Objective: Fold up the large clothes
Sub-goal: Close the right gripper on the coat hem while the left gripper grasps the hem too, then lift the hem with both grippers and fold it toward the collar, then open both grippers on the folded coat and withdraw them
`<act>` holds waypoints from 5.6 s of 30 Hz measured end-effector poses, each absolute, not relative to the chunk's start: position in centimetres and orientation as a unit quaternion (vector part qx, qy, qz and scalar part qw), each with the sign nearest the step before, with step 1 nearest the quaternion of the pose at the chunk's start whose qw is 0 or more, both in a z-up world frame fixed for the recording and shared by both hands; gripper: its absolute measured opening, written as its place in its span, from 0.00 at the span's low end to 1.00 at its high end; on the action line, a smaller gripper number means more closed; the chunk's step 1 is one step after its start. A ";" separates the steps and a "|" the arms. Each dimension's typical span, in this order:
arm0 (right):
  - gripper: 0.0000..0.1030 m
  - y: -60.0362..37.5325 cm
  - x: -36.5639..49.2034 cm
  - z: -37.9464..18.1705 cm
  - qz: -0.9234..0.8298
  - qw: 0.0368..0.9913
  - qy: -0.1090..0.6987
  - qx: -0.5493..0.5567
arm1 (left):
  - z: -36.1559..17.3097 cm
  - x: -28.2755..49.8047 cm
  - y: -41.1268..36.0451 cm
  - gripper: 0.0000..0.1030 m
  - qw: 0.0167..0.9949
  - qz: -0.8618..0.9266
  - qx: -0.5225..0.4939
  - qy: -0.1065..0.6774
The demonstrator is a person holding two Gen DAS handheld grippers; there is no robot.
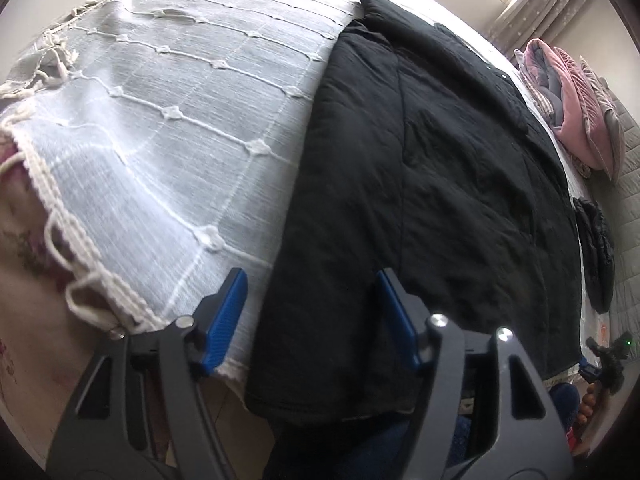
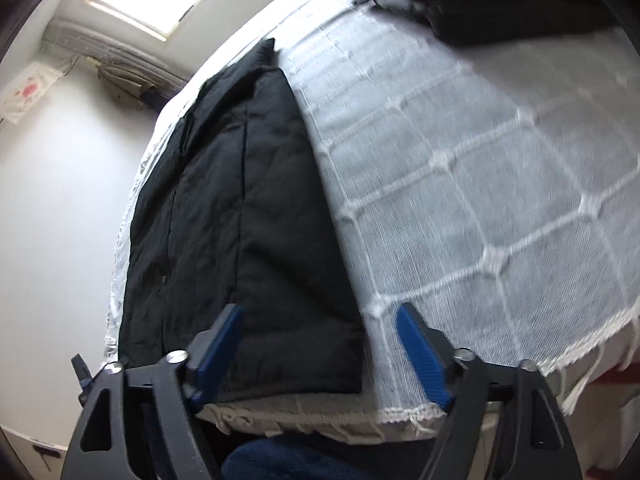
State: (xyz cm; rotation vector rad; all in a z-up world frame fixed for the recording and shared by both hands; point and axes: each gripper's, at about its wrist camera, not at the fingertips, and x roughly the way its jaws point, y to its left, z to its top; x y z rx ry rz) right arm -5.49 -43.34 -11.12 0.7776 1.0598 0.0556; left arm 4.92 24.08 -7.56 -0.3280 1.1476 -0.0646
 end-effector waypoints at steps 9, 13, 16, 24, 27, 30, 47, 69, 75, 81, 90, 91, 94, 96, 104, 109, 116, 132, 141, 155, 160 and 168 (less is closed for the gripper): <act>0.40 -42.7 -6.8 -13.6 0.067 0.759 0.495 0.417 | -8.0 4.6 23.1 0.65 0.820 -0.033 -0.144 0.553; 0.32 -43.1 -6.9 -14.3 0.070 0.750 0.486 0.444 | -8.3 4.5 23.2 0.60 0.818 -0.033 -0.143 0.556; 0.28 -42.9 -6.9 -14.0 0.077 0.753 0.468 0.455 | -7.9 4.1 24.0 0.58 0.823 -0.022 -0.150 0.548; 0.28 -42.3 -6.4 -14.9 0.078 0.750 0.476 0.452 | -8.4 4.0 24.1 0.57 0.817 -0.032 -0.150 0.557; 0.28 -42.1 -6.0 -14.8 0.080 0.751 0.477 0.449 | -8.4 3.8 23.9 0.45 0.818 -0.030 -0.150 0.555; 0.28 -41.8 -5.3 -14.9 0.082 0.749 0.477 0.452 | -8.4 3.9 23.6 0.35 0.817 -0.037 -0.150 0.556; 0.04 -40.9 -8.6 -5.0 0.064 0.819 0.367 0.436 | -0.3 0.2 25.9 0.07 0.834 -0.060 -0.234 0.496; 0.04 -41.1 -11.7 3.9 0.099 0.878 0.267 0.385 | 7.6 -2.4 25.3 0.07 0.867 -0.089 -0.261 0.416; 0.04 -43.4 -5.3 5.6 0.105 0.885 0.224 0.395 | 10.8 6.1 24.4 0.07 0.871 -0.098 -0.298 0.378; 0.04 -45.1 7.6 5.6 0.090 0.879 0.227 0.410 | 10.3 20.9 22.1 0.07 0.855 -0.060 -0.319 0.405; 0.13 -47.0 33.7 1.9 -0.046 0.845 0.311 0.434 | 2.4 45.4 18.4 0.37 0.783 -0.075 -0.362 0.500; 0.15 -46.9 35.7 0.7 -0.071 0.838 0.331 0.428 | 1.0 45.3 18.9 0.37 0.780 -0.064 -0.373 0.499; 0.23 -46.5 36.3 -2.4 -0.047 0.831 0.340 0.437 | -1.8 43.8 20.1 0.42 0.783 -0.066 -0.357 0.506; 0.26 -45.9 35.7 -4.1 -0.049 0.844 0.362 0.392 | -3.2 42.9 21.2 0.42 0.784 -0.053 -0.339 0.518; 0.55 -50.1 33.6 -6.5 -0.074 0.845 0.355 0.392 | -4.0 43.0 20.6 0.63 0.802 -0.059 -0.281 0.524; 0.55 -47.3 37.6 -8.2 -0.044 0.855 0.429 0.289 | -5.8 47.2 16.5 0.74 0.801 -0.059 -0.197 0.563; 0.08 -45.9 40.9 -9.9 -0.063 0.853 0.468 0.223 | -7.2 49.9 14.7 0.11 0.814 -0.035 -0.173 0.554; 0.04 -39.0 47.8 1.4 -0.102 0.941 0.309 0.098 | -4.3 53.0 17.7 0.06 0.873 0.052 -0.222 0.431; 0.06 -42.3 51.3 -13.8 -0.162 0.876 0.425 0.158 | -9.0 54.4 14.9 0.09 0.885 0.080 -0.163 0.429; 0.52 -47.0 35.6 -4.9 -0.179 0.880 0.329 0.292 | 1.0 39.9 19.3 0.64 0.880 0.025 -0.206 0.426; 0.83 -42.3 27.4 -6.2 -0.133 0.879 0.369 0.270 | 0.8 29.9 17.5 0.70 0.898 0.002 -0.150 0.413; 0.83 -37.9 23.6 -6.4 -0.113 0.869 0.403 0.265 | -2.9 26.2 18.1 0.70 0.888 0.028 -0.108 0.446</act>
